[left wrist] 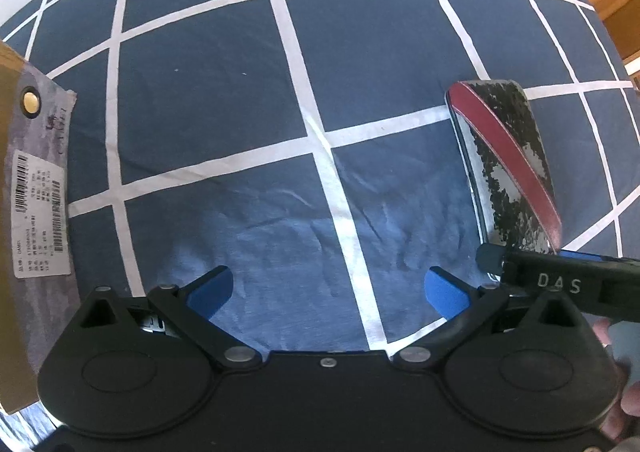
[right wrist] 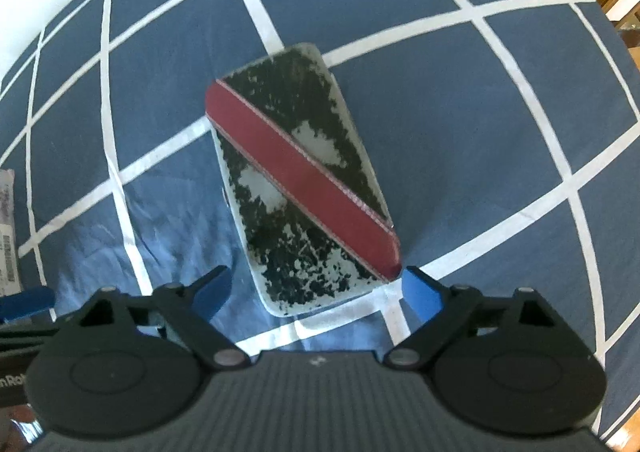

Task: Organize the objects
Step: 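Lower the open right tool over the black-red phone case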

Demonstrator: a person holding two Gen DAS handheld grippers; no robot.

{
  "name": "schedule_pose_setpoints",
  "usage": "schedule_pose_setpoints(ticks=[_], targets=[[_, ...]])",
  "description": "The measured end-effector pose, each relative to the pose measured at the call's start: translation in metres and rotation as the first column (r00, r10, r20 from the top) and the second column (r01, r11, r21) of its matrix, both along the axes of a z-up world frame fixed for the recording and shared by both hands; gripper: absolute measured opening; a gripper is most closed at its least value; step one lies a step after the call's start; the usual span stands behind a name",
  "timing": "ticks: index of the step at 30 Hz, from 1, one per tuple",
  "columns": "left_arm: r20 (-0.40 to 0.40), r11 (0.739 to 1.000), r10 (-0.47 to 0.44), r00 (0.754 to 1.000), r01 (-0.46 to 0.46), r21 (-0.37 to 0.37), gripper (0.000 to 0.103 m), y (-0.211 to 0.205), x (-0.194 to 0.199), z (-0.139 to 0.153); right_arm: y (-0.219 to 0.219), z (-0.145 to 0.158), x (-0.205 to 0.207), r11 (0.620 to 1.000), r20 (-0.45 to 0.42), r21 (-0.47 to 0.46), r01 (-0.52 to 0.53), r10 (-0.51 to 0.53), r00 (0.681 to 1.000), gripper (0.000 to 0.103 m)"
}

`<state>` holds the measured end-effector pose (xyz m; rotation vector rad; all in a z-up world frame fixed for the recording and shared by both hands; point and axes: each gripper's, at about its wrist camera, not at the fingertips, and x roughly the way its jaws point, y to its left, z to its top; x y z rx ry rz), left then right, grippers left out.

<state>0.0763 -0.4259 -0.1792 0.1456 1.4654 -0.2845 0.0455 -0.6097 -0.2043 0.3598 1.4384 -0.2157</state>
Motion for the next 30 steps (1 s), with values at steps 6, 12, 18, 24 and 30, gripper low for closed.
schedule_pose_setpoints(ticks=[6,12,18,24,30], targets=[[-0.009,1.000,-0.002,1.000,0.002,0.006,0.103,-0.004,-0.002,-0.003,-0.005,-0.003,-0.004,1.000,0.004,0.002,0.001,-0.001,1.000,0.081],[-0.006,1.000,-0.025,1.000,0.025,0.012,0.103,-0.015,-0.002,0.000,-0.013,-0.003,-0.008,1.000,0.007,0.015,0.000,0.000,1.000,0.079],[-0.003,0.999,-0.047,0.999,0.047,0.015,0.103,-0.027,-0.002,0.004,-0.026,-0.002,-0.013,1.000,-0.001,-0.002,0.014,-0.014,1.000,0.079],[-0.015,0.998,-0.058,0.998,0.058,0.026,0.103,-0.031,-0.002,0.002,-0.048,0.000,-0.017,0.998,0.002,-0.027,0.062,-0.062,0.998,0.079],[-0.029,0.996,-0.085,0.996,0.086,0.028,0.103,-0.042,0.003,0.002,-0.074,0.000,-0.015,0.989,0.018,-0.111,0.094,-0.092,0.996,0.079]])
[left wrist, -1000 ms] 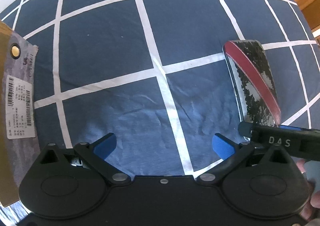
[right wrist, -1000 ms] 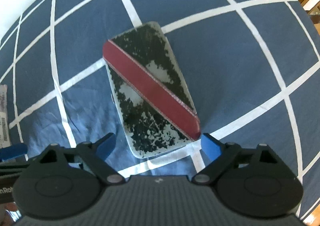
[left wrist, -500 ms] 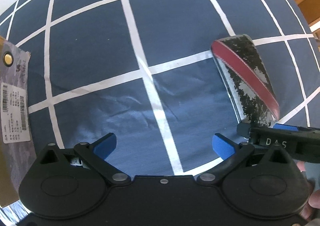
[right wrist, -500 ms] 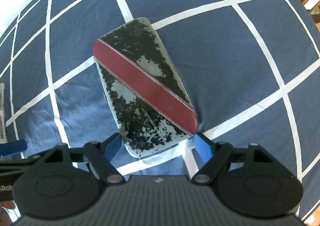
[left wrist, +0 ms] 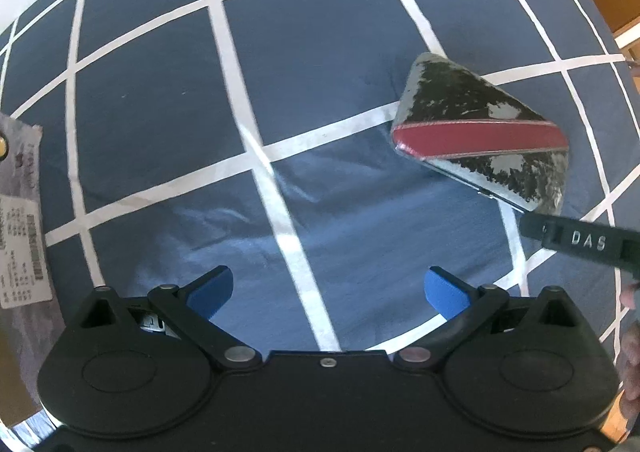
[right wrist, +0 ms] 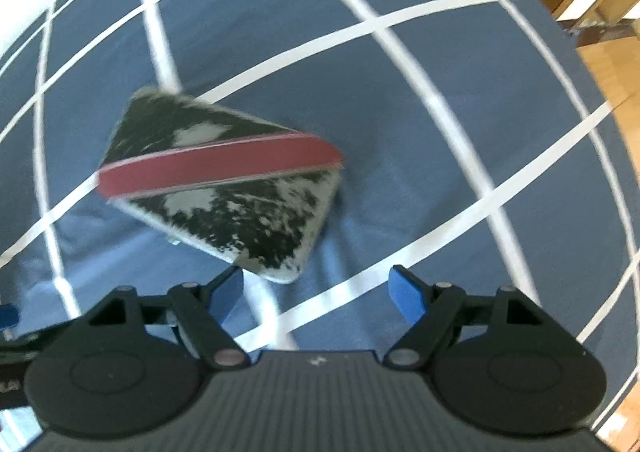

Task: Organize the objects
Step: 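Lower the open right tool over the black-red phone case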

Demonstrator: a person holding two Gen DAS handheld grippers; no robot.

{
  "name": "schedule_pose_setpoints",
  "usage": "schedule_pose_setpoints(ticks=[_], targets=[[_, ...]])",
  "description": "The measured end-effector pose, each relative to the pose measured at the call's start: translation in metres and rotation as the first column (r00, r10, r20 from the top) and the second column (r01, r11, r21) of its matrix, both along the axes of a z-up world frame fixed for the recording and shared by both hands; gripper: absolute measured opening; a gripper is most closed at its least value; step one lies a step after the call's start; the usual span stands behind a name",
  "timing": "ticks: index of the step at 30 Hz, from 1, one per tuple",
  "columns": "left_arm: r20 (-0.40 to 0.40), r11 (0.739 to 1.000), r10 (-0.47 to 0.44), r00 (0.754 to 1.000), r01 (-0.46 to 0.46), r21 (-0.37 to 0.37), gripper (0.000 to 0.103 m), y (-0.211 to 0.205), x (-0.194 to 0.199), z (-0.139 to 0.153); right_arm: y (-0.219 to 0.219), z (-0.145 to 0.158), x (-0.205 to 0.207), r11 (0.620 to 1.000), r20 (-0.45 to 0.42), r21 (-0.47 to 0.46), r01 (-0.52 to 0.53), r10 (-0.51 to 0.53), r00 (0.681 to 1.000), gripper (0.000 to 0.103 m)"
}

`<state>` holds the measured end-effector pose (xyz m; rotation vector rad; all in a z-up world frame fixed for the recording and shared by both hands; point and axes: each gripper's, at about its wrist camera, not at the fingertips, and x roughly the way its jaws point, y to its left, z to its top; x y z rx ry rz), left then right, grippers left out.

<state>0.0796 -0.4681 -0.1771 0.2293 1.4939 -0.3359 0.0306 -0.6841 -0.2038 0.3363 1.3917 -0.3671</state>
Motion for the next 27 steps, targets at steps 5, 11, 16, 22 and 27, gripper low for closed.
schedule_pose_setpoints(ticks=[5,11,16,22,27], targets=[[-0.011,1.000,-0.016,1.000,0.016,0.004,0.103,-0.013,0.010,-0.003,-0.021,-0.001,0.006,1.000,0.008,0.017,0.022,-0.022,1.000,0.079],[-0.013,0.999,-0.042,0.999,0.042,-0.001,0.103,-0.030,0.026,-0.003,-0.044,0.003,0.006,0.993,0.012,0.100,0.068,-0.069,0.998,0.079],[-0.009,0.997,-0.070,0.998,0.070,-0.018,0.103,-0.044,0.038,-0.002,-0.059,0.014,0.013,0.981,0.060,0.173,0.092,-0.104,0.993,0.079],[-0.016,0.997,-0.077,0.997,0.076,-0.033,0.103,-0.055,0.045,-0.009,-0.056,0.015,0.039,0.973,0.079,0.215,0.087,-0.106,0.991,0.081],[-0.030,0.995,-0.087,0.996,0.085,-0.060,0.103,-0.062,0.050,-0.016,-0.039,0.010,0.062,0.969,0.076,0.238,0.073,-0.094,0.993,0.082]])
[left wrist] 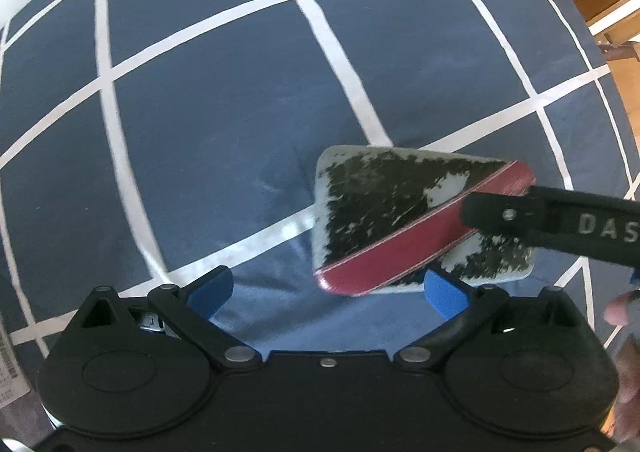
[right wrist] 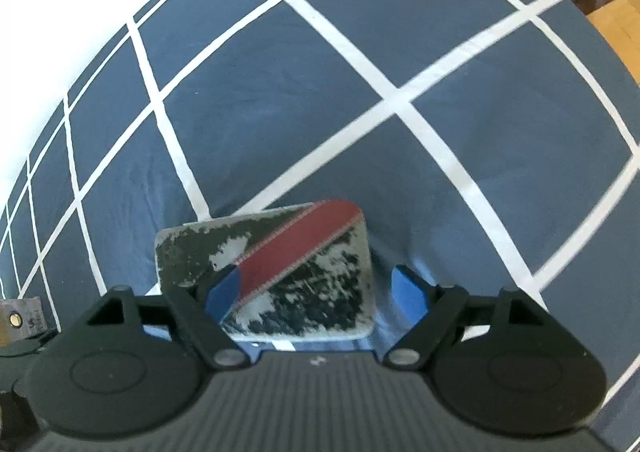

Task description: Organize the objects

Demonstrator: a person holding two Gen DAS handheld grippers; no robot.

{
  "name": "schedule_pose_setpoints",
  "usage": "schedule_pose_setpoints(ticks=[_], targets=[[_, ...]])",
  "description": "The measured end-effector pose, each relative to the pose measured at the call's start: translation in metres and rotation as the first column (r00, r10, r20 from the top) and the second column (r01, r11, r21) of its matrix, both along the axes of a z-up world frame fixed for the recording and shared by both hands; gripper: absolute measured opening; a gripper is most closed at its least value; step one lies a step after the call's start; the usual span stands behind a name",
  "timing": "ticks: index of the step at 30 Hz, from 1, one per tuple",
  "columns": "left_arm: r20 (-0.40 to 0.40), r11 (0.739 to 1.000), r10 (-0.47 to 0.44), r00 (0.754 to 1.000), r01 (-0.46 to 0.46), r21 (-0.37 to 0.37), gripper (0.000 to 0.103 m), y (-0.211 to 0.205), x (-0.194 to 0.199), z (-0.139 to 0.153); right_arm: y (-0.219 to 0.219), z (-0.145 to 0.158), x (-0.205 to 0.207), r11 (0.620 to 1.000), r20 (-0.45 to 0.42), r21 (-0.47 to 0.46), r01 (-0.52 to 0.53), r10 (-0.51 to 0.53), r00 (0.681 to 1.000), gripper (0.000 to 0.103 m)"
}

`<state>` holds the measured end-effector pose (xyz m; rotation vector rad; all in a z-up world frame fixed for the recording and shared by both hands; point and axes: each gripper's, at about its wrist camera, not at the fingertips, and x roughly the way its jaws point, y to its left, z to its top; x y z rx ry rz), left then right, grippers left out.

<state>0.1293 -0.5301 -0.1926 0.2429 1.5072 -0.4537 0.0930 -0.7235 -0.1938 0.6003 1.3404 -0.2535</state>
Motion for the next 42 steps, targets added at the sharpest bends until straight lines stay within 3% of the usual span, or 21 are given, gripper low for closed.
schedule_pose_setpoints(ticks=[5,12,20,25,42], targets=[[-0.007,1.000,-0.008,1.000,0.008,-0.016,0.102,-0.006,0.004,-0.003,0.006,-0.007,0.011,1.000,-0.010,-0.002,-0.021,0.021,1.000,0.088],[-0.023,0.999,-0.029,0.999,0.028,-0.043,0.100,-0.013,0.004,-0.007,0.011,-0.011,0.019,0.999,-0.013,-0.003,-0.048,0.048,0.999,0.089],[-0.024,0.996,-0.044,0.999,0.042,-0.080,0.086,-0.025,0.007,-0.011,0.014,-0.013,0.023,0.998,-0.013,-0.014,-0.067,0.067,0.998,0.086],[-0.025,0.996,-0.043,0.999,0.041,-0.082,0.085,-0.036,0.007,-0.017,0.016,-0.013,0.024,0.997,-0.014,-0.026,-0.078,0.078,0.997,0.084],[0.024,0.998,-0.004,1.000,0.006,-0.060,0.084,-0.025,-0.008,0.012,0.023,0.001,0.021,0.994,0.013,-0.022,-0.110,0.110,0.994,0.079]])
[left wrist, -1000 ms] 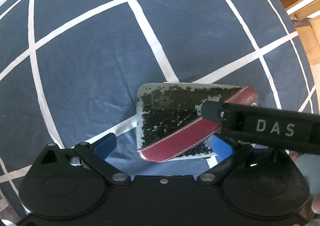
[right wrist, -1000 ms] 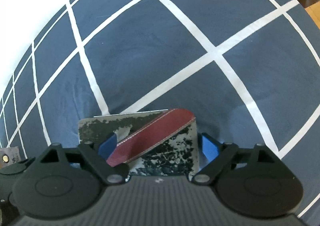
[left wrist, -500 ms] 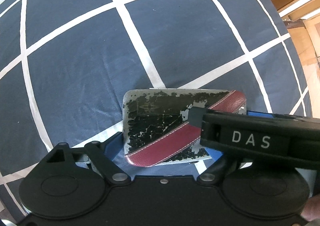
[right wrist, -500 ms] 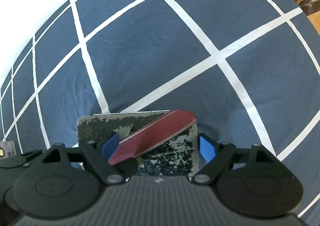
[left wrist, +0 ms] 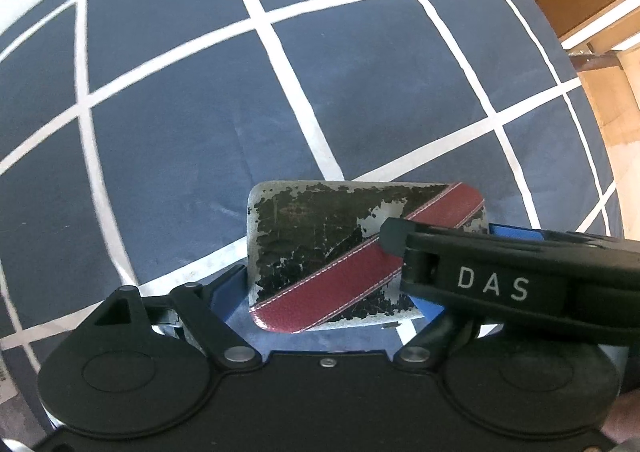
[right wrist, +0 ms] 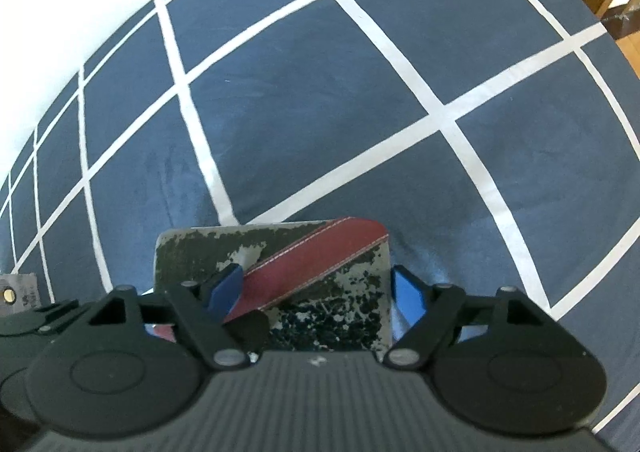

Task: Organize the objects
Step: 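Carry the phone case with the right tool over the box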

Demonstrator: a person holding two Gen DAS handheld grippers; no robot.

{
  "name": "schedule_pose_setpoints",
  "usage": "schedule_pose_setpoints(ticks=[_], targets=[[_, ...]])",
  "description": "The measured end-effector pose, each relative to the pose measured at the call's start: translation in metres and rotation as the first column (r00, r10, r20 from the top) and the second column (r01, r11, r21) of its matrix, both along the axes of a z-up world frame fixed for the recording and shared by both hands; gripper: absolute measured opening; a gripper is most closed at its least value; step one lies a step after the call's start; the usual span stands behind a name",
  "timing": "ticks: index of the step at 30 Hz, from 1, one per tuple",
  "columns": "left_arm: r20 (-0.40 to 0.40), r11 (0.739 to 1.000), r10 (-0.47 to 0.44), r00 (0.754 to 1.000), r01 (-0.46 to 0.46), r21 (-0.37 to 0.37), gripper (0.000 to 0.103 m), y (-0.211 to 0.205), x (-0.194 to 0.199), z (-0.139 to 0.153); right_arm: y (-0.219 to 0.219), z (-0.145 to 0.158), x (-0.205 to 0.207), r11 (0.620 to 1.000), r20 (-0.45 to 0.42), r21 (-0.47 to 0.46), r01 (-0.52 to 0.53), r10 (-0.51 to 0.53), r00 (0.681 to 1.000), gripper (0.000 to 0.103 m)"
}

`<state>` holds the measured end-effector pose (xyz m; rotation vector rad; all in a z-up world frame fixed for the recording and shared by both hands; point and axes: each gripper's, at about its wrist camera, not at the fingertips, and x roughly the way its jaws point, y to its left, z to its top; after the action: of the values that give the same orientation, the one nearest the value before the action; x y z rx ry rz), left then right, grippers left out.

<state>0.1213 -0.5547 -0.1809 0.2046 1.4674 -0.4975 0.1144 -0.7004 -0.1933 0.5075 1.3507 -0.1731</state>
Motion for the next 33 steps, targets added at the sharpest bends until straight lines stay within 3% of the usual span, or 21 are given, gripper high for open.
schedule_pose_setpoints(ticks=[18,33], targets=[[0.158,0.992,0.126,0.979,-0.120,-0.047,0.084,0.076,-0.054,0.093,0.065,0.088,-0.036,0.987,0.164,-0.049,-0.151,0.157,0.974,0.079],[0.240,0.978,0.206,0.949,-0.190,-0.085,0.084,0.215,-0.097,0.154,0.202,0.156,-0.083,0.969,0.256,-0.091,-0.230,0.246,0.935,0.079]])
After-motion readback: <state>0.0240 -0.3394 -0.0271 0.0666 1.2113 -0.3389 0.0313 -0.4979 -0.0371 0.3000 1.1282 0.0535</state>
